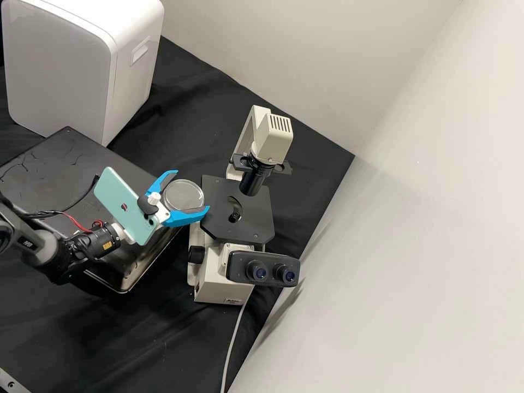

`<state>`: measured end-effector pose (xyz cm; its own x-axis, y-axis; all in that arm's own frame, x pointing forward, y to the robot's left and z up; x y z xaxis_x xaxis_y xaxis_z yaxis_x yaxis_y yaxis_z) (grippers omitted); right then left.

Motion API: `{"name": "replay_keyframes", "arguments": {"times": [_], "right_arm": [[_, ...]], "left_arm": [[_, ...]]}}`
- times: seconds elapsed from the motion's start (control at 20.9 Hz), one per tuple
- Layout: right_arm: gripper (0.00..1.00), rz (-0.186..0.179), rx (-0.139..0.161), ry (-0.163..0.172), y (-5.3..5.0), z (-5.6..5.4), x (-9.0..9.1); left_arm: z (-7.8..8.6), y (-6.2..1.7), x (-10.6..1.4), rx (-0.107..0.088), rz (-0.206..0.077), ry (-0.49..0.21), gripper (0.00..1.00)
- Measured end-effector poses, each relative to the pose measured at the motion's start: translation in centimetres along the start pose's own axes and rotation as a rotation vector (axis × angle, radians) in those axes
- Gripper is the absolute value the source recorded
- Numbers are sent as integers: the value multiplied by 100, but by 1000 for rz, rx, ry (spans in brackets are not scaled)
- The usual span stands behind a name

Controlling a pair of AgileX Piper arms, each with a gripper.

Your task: Place the petri dish on the microscope

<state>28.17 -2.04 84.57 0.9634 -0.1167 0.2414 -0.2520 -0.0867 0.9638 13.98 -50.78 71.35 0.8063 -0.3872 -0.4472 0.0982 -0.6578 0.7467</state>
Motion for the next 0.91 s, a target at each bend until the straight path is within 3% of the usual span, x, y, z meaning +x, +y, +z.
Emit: {"name": "replay_keyframes", "arguments": {"times": [0.29,0.62,0.77,0.91], "right_arm": [[0,25,-3,-8,57,42,109],[0,86,1,-26,230,107,221],[0,71,5,-58,210,181,357],[0,69,2,-50,184,205,492]], "left_arm": [[0,0,0,0,0,0,100],[0,0,0,0,0,0,100],[0,0,0,0,0,0,100],[0,-2,1,0,-1,0,100]]}}
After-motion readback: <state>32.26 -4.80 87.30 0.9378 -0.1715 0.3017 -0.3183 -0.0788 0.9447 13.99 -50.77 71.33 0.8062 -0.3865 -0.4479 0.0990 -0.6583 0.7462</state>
